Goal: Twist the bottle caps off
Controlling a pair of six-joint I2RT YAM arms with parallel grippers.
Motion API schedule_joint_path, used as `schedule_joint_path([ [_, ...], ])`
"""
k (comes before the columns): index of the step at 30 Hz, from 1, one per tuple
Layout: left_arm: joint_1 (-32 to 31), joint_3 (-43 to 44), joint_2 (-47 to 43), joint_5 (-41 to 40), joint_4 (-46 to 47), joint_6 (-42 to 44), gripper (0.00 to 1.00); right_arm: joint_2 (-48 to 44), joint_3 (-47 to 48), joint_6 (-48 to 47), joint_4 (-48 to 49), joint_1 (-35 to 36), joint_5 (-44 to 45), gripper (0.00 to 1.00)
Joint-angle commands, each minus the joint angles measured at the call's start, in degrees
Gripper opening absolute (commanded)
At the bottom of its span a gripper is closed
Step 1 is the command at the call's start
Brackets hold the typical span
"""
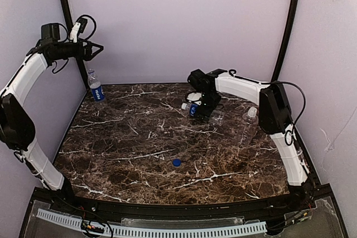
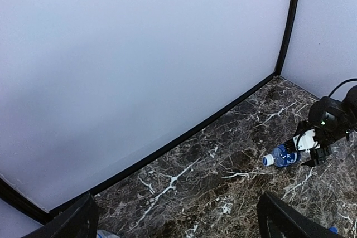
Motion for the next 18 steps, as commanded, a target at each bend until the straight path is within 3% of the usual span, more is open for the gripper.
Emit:
schedule_joint_path([
  [1, -1.5, 2.0, -1.3, 2.6, -8.3, 2.7, 1.0, 0.1, -2.0, 0.4, -2.4, -2.0, -3.1, 0.92],
  [8, -3.2, 4.8, -1.7, 5.3, -11.9, 1.2, 1.0, 0.6, -2.2, -0.1, -2.4, -2.7, -6.2, 0.77],
  [13, -3.8, 5.8, -3.0, 7.0, -13.4, -0.2, 0.96, 0.1, -1.5, 0.1, -2.1, -2.8, -7.2, 0.55],
  [18, -4.1, 5.3, -4.9, 7.9, -13.9, -2.8, 0.95, -3.2, -0.4, 1.5, 0.1, -2.8, -9.9, 0.5],
])
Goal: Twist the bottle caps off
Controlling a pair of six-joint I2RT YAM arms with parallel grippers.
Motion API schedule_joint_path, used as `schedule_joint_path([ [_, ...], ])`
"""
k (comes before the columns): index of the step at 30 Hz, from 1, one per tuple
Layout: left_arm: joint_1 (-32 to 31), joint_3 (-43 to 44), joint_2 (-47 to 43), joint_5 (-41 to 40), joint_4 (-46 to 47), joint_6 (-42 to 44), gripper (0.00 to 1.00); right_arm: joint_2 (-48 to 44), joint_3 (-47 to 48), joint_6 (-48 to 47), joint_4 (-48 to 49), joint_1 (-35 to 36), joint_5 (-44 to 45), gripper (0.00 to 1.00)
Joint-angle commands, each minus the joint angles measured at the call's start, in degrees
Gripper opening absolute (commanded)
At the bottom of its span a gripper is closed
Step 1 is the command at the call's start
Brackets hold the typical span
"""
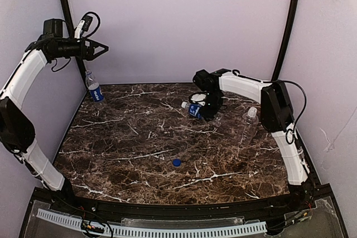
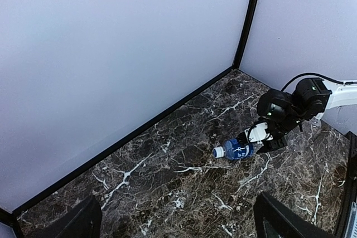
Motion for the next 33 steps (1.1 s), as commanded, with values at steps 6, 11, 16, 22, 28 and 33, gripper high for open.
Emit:
schedule_joint_path([
  [6, -1.0, -0.9, -7.4, 1.0, -2.7, -3.5, 0.91, -15.7, -3.4, 6.0, 14.9, 0.4, -14.3, 0.45],
  [11, -4.0, -7.3, -12.6, -2.5, 0.4, -4.8, 0.88, -31.5, -19.3, 13.9, 45.7, 3.8, -24.7, 0.43],
  [16, -11.3, -19.8, -21.9, -3.2, 19.9, -9.4, 0.9, -41.2, -39.6, 18.9, 86.6, 11.6, -27.0, 0.43],
  [22, -26.1, -23.1, -24.2, -2.3, 28.8, -9.2, 0.98, -37.0, -36.0, 21.6, 96.1, 18.2, -35.9, 0.43],
  [28, -30.4, -22.6, -22.4, 0.3, 30.1, -10.2, 0.99, -35.5, -33.5, 21.1, 95.8, 20.8, -39.2, 0.43],
  [33, -32.9, -22.9, -21.2, 1.2, 30.9, -11.9, 0.96, -34.1, -31.6, 21.1, 94.6, 21.4, -41.0, 0.42],
])
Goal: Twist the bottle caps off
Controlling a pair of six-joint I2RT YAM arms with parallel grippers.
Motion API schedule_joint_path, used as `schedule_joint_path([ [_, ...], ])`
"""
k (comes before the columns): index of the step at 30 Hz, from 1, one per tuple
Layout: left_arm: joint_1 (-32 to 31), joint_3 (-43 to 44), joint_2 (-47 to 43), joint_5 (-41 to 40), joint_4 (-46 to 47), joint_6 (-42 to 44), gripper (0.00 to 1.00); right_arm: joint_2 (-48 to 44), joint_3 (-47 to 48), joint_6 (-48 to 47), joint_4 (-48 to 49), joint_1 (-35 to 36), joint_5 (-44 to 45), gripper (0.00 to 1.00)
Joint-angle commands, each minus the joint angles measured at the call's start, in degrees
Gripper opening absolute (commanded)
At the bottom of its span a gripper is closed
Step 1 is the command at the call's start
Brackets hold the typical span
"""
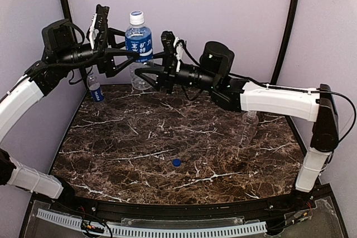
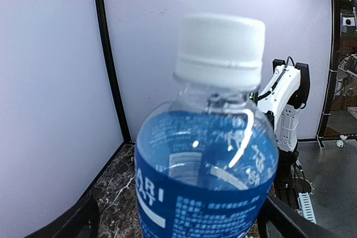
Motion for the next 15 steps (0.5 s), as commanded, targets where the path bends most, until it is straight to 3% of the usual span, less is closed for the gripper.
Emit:
schedule_joint_path([
  [1, -2.0, 0.3, 1.2, 1.2, 2.4, -2.8, 0.95, 0.9, 3.3, 0.8, 3.7, 0.8, -3.1, 0.42],
  [15, -3.2, 2.0, 1.7, -0.1, 5.1, -4.6, 0.7, 1.5, 5.0, -3.3, -3.0, 1.4, -3.0, 0.42],
])
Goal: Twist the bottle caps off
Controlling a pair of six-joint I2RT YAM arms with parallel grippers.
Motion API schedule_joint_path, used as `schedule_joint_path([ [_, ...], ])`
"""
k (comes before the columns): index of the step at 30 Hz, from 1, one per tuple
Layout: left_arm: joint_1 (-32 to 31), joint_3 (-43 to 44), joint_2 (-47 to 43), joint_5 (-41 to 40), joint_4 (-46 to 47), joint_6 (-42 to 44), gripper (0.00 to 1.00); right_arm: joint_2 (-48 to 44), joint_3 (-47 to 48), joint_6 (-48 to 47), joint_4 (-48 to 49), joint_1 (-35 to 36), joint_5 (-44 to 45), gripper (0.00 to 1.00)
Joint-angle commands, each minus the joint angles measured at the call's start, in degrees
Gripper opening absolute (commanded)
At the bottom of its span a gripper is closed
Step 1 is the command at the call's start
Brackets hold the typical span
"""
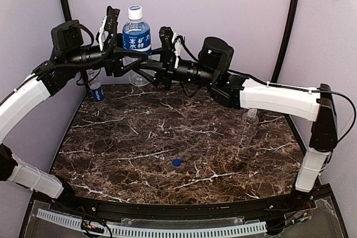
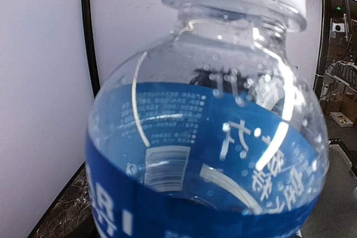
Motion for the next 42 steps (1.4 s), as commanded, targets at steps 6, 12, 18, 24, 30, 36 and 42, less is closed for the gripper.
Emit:
schedule_joint_path([
  [6, -0.1, 1.8, -1.3, -0.3, 3.5, -0.8, 0.52, 0.7, 1.7, -1.7, -2.7, 0.7, -1.3, 0.45],
  [12, -0.1, -0.1, -2.7, -1.3, 3.0, -0.3, 0.5, -2.5, -0.7, -4.2, -5.1, 0.7, 1.1, 0.83],
  [18, -0.1, -3.0, -4.7, -7.8, -4.0, 10.4, 0.49, -12.0, -4.0, -10.8, -20.8, 0.3, 4.0, 0.95],
  [24, -0.8, -7.7, -5.5, -18.1, -9.7, 25.7, 0.49, -16.7, 0.3, -7.3, -33.0, 1.4, 13.3, 0.84],
  [30, -4.6, -10.2, -5.4, -30.0, -10.0, 35.2, 0.48, -12.8, 7.6, -4.7, -33.0, 5.4, 25.5, 0.75],
  [36, -5.6, -10.3, -5.2, -31.1, -10.1, 36.2, 0.48, -7.5, 14.0, -5.6, -36.6, 6.3, 27.0, 0.67],
  [42, -5.8, -10.4, -5.2, -31.2, -10.0, 36.6, 0.48, -6.0, 15.4, -5.7, -38.3, 6.3, 27.5, 0.47],
])
